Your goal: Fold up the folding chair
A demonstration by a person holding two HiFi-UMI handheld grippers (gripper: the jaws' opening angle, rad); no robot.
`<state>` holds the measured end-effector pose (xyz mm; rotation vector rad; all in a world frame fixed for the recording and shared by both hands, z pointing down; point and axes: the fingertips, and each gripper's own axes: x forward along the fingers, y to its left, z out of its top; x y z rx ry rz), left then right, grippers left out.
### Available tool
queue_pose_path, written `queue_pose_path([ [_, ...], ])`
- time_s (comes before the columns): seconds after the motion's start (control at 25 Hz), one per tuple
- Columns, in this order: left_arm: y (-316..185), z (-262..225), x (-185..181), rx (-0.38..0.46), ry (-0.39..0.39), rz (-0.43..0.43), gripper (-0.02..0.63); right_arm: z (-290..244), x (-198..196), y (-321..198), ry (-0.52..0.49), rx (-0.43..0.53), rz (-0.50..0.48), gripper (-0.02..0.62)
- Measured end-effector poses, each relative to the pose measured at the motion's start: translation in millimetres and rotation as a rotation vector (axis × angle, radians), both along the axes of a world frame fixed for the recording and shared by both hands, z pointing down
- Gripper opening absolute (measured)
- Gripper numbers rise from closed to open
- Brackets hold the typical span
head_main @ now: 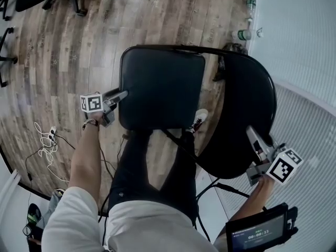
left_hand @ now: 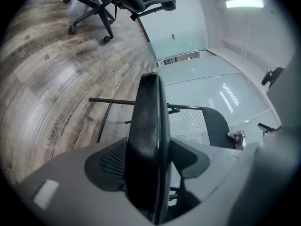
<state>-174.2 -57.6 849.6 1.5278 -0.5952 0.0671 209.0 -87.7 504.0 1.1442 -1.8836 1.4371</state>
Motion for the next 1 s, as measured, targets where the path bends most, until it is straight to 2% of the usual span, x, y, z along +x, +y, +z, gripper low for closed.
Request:
queue_pose_path([
  [0.16, -0.5, -9.3, 1.2, 0.02, -0.015, -0.025, 0.276, -9.2, -5.8, 1.5, -0.098, -0.012, -0.009, 0.076],
  [0.32, -0.9, -16.0, 7.7, 0.036, -0.024, -0.026, 0.275, -11.0, 2.0, 4.0, -0.146, -0.01, -0.007, 0.106],
  [0.72, 1.3, -32.1, 24.9, 0.072, -0.031, -0.016, 0.267, -5.5, 26.8, 12.5, -0.174, -0.004, 0.048, 0.098],
  [1.0, -3.7, -47.5, 35.7, 0.082, -0.026, -0.025, 0.262, -11.5, 26.8, 11.0, -0.214, -0.003, 0.078, 0.092],
])
